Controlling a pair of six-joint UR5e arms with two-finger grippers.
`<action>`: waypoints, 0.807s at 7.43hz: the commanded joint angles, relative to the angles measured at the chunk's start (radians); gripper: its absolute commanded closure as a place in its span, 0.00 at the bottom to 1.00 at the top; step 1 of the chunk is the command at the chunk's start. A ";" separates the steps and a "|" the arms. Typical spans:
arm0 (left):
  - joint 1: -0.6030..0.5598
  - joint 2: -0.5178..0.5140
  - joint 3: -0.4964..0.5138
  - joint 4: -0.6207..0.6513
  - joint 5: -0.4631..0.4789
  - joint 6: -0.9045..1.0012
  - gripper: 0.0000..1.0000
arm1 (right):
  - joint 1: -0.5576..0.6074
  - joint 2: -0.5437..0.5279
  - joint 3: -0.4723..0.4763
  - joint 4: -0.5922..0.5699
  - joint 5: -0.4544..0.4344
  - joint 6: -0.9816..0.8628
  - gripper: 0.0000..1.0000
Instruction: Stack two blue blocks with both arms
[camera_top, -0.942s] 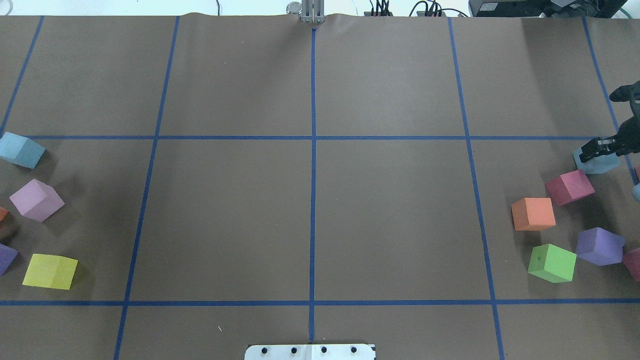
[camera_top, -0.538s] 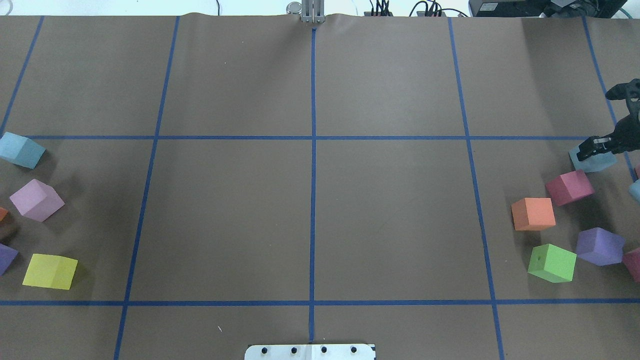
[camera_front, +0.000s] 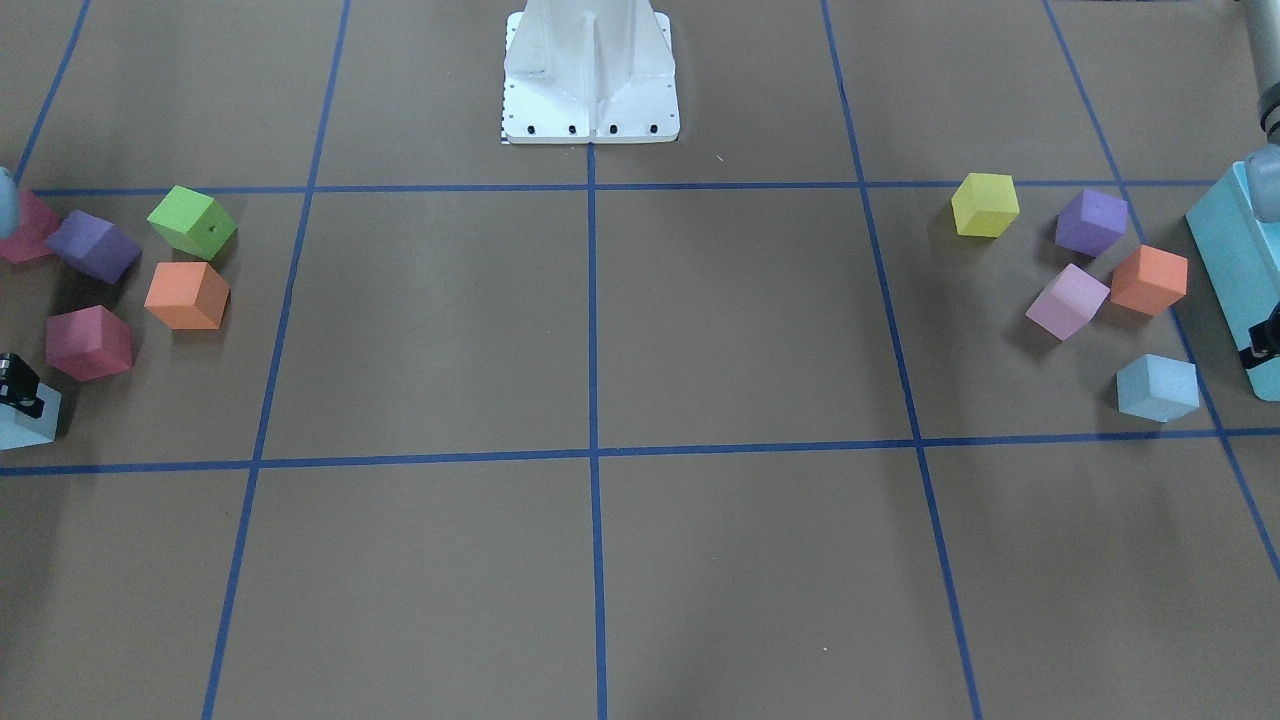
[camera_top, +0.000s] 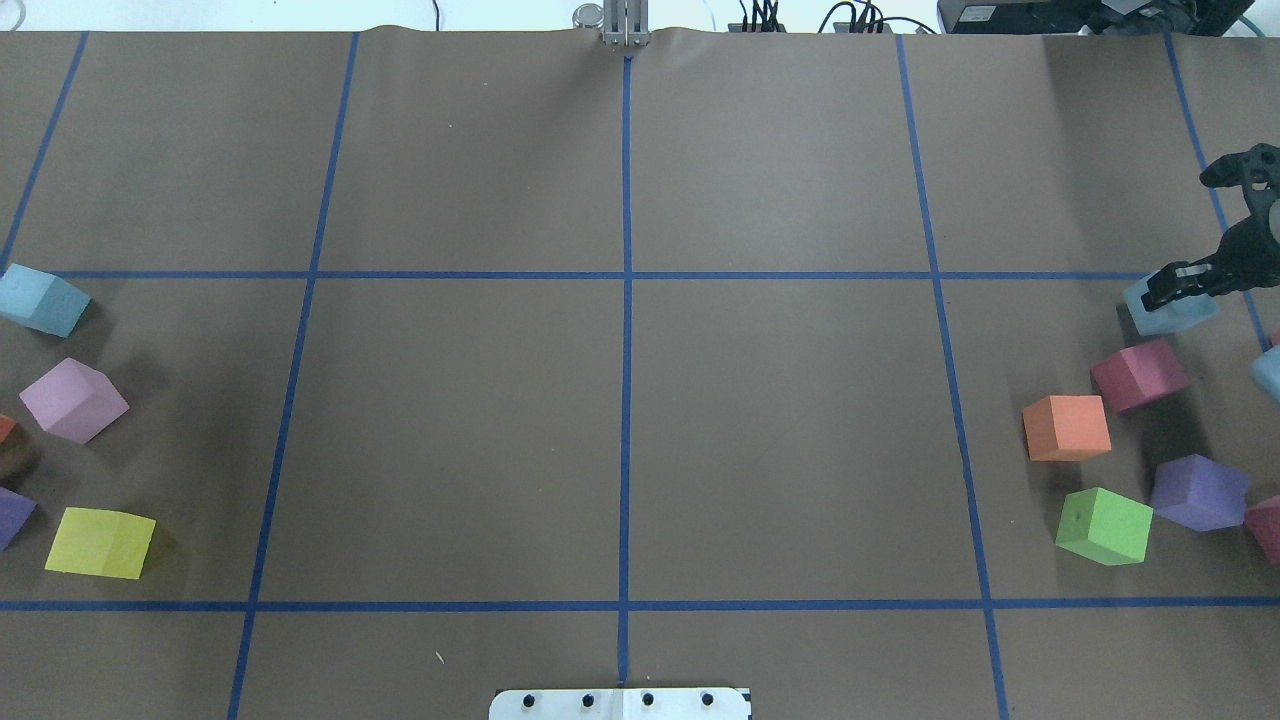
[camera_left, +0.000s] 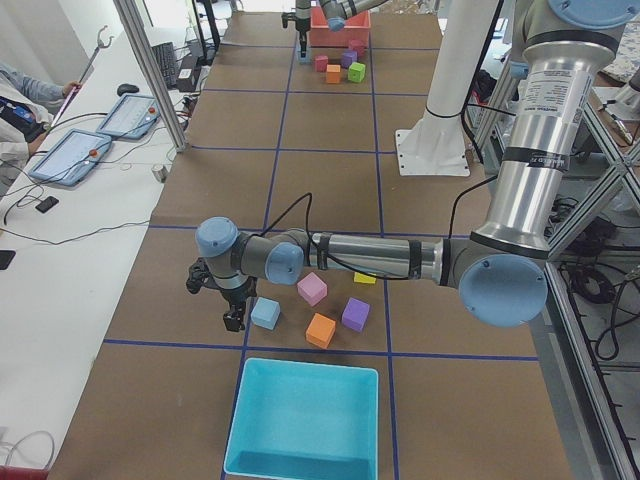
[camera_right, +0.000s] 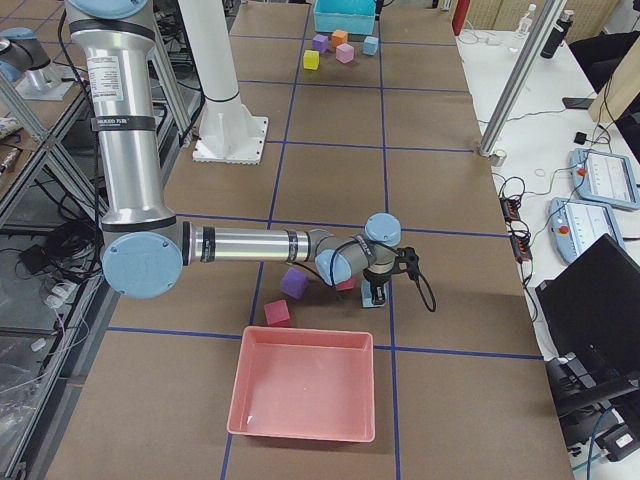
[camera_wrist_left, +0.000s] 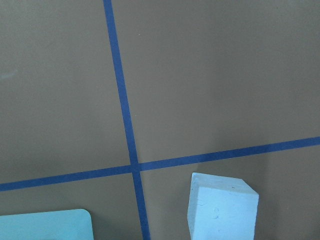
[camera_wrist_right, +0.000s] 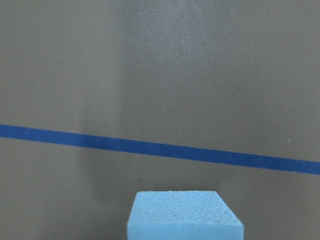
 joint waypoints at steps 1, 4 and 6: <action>0.000 0.015 0.005 -0.014 -0.001 0.002 0.01 | 0.001 0.010 0.047 -0.012 0.016 -0.001 0.43; 0.000 0.047 0.011 -0.075 0.004 -0.021 0.01 | 0.002 0.106 0.258 -0.337 0.033 -0.003 0.44; 0.002 0.047 0.028 -0.077 0.007 -0.021 0.01 | -0.013 0.193 0.394 -0.570 0.030 -0.001 0.44</action>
